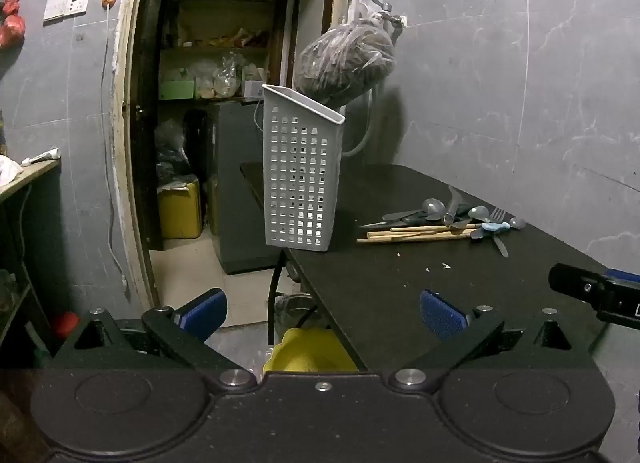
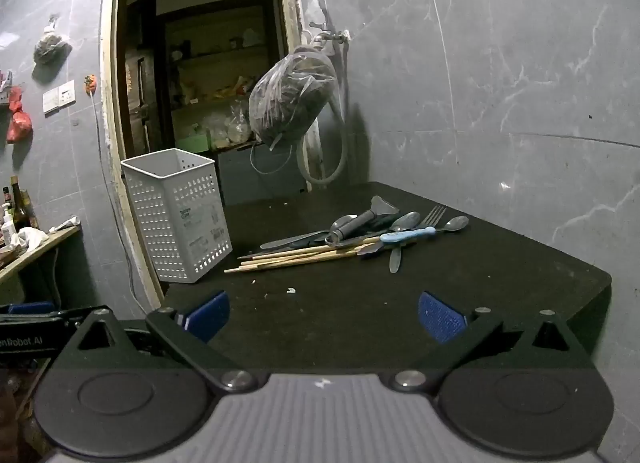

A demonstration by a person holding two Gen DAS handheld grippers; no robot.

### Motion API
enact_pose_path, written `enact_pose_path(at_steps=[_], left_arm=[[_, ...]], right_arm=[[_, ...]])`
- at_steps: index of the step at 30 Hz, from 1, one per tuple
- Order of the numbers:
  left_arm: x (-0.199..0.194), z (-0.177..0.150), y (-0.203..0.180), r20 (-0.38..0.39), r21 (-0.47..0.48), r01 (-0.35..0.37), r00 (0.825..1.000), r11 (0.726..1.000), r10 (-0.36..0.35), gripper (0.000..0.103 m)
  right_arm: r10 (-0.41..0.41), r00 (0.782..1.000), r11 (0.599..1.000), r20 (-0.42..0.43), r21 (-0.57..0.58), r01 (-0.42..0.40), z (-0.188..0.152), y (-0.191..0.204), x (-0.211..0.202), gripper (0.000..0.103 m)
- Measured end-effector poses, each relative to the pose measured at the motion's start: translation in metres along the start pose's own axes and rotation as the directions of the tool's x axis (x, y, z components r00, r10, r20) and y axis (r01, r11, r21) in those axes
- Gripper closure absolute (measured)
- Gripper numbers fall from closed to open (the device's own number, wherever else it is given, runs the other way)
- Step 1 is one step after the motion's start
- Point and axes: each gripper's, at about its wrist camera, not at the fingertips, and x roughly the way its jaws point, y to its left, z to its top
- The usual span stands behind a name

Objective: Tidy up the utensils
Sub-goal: 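Reach the left tool toward the white perforated utensil caddy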

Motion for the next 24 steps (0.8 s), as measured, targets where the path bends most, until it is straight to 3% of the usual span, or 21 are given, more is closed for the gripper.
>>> enact_pose_path(at_steps=[24], left_arm=[[0.0083, -0.0013, -0.0015, -0.023, 0.005, 0.005, 1.0, 1.0, -0.005, 0.001]], right_arm=[[0.0, 1.0, 1.0, -0.001, 0.0, 0.0, -0.0008, -0.0007, 0.002, 0.0]])
